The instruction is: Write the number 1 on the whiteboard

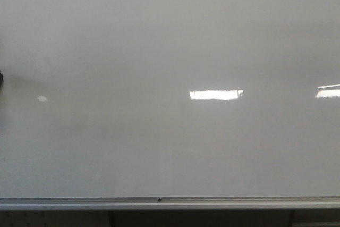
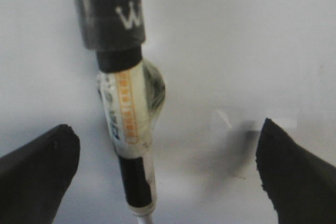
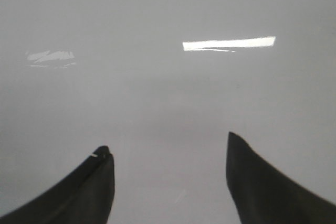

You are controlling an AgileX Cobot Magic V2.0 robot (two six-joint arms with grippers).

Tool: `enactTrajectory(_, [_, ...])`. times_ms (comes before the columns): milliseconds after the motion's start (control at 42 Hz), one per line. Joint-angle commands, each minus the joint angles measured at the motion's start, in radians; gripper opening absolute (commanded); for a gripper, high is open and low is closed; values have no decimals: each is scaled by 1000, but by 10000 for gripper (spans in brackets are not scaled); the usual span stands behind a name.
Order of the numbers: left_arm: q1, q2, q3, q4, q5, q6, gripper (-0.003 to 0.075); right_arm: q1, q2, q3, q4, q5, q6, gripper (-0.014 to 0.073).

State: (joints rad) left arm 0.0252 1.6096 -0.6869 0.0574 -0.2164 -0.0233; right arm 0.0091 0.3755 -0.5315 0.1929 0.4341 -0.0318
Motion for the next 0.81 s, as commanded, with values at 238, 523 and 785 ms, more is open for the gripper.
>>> enactTrajectory(238, [4, 20, -31, -24, -125, -2, 559, 2, 14, -35, 12, -78, -1, 488])
enactTrajectory(523, [4, 20, -31, -24, -114, -2, 70, 2, 14, -35, 12, -78, -1, 488])
enactTrajectory(785, [2, -22, -31, -17, -60, -2, -20, 2, 14, -35, 12, -78, -1, 488])
